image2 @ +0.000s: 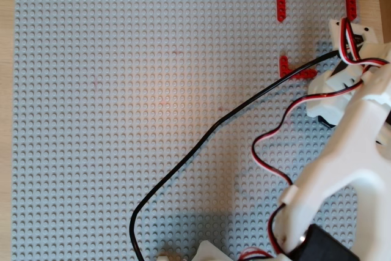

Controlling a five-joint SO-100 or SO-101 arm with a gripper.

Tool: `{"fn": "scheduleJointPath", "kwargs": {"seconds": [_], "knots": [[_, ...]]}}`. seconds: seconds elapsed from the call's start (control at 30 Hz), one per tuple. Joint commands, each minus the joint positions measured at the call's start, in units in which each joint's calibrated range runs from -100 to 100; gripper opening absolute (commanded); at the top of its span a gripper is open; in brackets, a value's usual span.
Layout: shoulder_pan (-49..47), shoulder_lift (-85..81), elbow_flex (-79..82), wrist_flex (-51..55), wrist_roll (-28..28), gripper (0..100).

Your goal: Grab the Lego and store it in red box

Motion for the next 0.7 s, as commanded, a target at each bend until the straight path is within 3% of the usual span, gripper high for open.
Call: {"fn": "scheduleJointPath", "kwargs": {"seconds": [0.0, 0.57, 0.67], "knots": [[0.4, -0.2, -0.6, -0.8, 0.8, 19], [0.5, 5.4, -0.9, -3.3, 1.3, 19], [0.5, 5.1, -0.9, -3.7, 1.2, 14]]}}
